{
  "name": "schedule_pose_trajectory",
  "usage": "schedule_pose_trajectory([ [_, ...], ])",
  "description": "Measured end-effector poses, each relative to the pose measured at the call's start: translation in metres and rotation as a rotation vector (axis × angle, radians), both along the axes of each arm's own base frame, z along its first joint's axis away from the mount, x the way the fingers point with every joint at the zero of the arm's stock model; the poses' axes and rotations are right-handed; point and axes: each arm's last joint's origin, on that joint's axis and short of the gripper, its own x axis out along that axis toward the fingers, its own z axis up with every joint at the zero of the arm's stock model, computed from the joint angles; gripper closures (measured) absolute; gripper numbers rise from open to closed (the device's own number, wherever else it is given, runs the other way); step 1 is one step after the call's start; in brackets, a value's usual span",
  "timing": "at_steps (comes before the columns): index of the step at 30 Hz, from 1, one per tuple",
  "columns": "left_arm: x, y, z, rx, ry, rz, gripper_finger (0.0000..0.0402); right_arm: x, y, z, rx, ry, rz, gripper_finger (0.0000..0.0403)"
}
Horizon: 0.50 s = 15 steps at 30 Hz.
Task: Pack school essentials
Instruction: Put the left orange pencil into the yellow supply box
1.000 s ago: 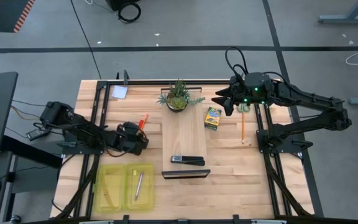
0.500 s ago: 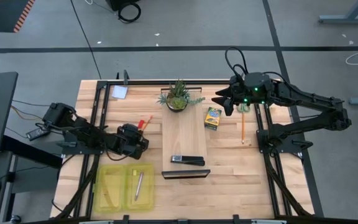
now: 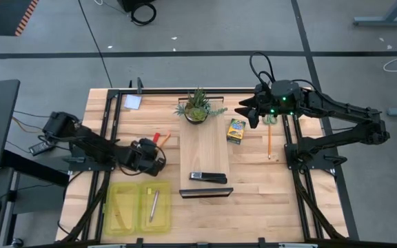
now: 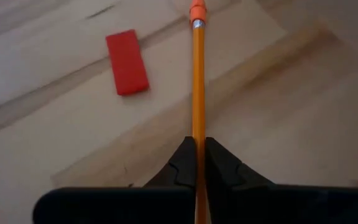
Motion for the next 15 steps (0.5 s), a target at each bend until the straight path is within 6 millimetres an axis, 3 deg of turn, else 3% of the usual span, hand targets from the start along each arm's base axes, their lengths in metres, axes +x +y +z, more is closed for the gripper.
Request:
schedule_pose_trajectory([
  [15, -0.004, -0.006, 0.042, -0.049, -0.039, 0.076, 0.0393, 0.0, 0.0, 0.0, -0.018, 0.005, 0.01, 0.0186],
])
